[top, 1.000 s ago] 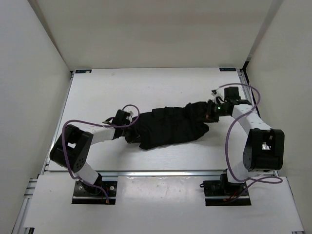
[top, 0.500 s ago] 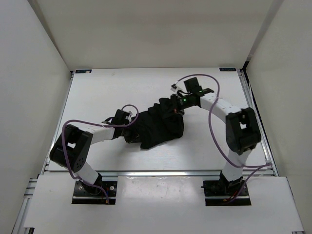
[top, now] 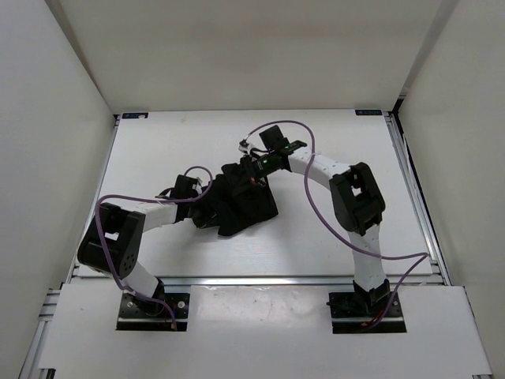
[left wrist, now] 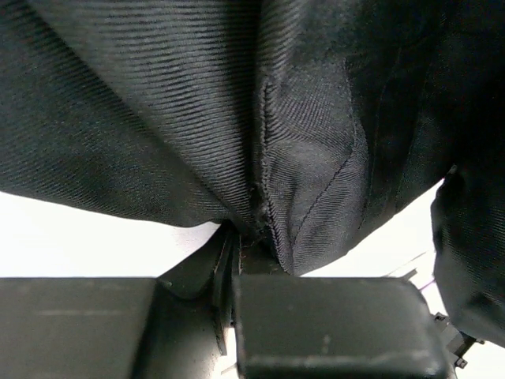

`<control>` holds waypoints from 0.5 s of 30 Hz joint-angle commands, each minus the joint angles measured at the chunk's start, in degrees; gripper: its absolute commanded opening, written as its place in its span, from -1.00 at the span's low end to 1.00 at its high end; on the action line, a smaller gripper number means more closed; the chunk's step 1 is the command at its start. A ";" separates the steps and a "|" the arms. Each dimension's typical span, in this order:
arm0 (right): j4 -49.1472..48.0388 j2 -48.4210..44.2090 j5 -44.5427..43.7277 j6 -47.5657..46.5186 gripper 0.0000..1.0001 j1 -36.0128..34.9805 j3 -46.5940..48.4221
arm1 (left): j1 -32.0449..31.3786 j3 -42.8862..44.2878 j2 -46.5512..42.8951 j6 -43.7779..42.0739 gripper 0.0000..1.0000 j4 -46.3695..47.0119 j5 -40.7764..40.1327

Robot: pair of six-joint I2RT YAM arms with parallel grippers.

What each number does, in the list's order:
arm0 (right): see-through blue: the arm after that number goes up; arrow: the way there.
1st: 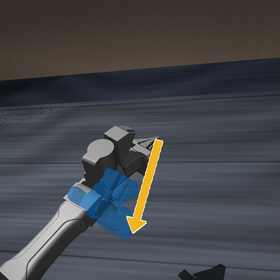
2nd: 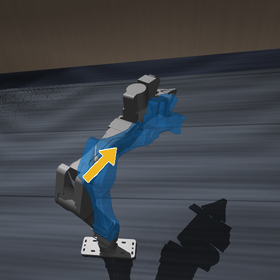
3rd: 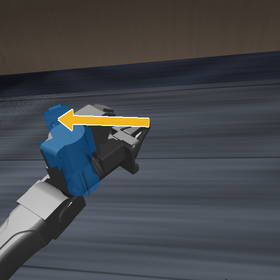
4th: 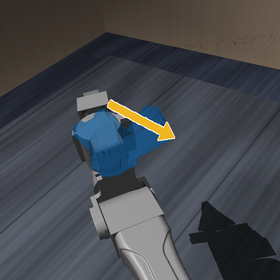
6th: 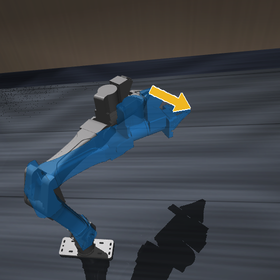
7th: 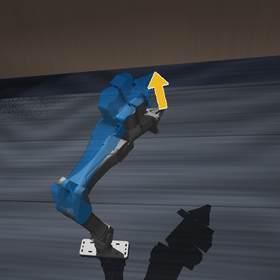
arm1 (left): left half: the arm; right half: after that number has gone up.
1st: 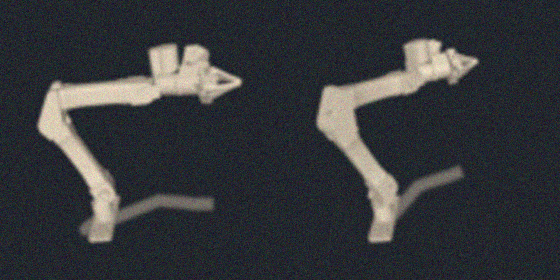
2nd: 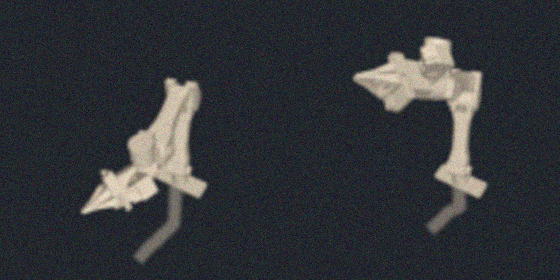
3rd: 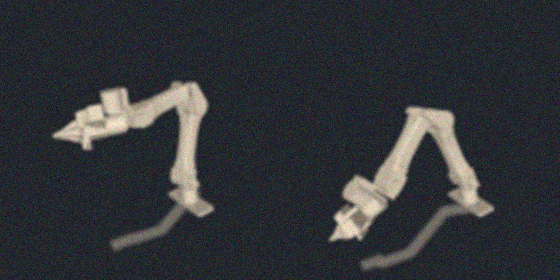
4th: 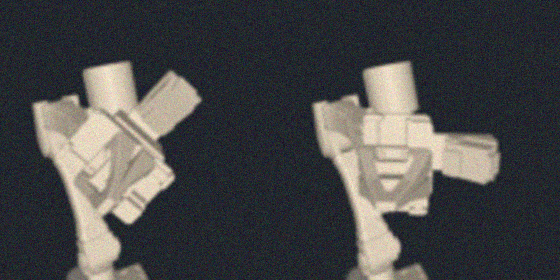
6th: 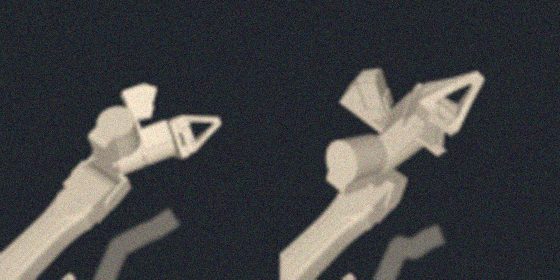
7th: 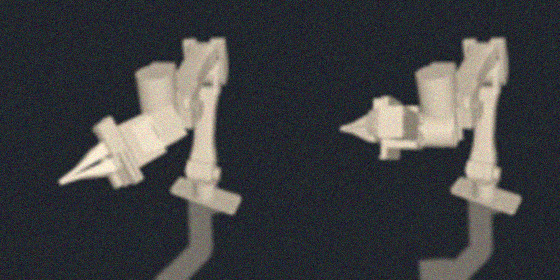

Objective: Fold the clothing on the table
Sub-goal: Fold the skirt

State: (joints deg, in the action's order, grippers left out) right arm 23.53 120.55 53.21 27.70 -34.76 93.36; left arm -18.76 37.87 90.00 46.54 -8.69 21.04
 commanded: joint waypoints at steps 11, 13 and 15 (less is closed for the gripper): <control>-9.82 7.85 8.93 8.68 -1.00 -4.00 4.38 | 2.15 -1.65 -2.28 -1.72 -0.78 -1.77 -1.61; -11.31 8.21 9.37 10.08 -0.99 -4.09 4.28 | 2.32 -1.22 -2.19 -2.07 -0.78 -1.68 -1.18; -14.28 9.17 10.94 11.57 -0.99 -4.17 3.76 | 2.24 -1.04 -1.93 -2.42 -0.79 -1.95 -1.18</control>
State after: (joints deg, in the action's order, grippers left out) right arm 15.07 128.86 59.29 35.83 -38.41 95.13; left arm -16.93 37.21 89.25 45.84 -9.15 21.08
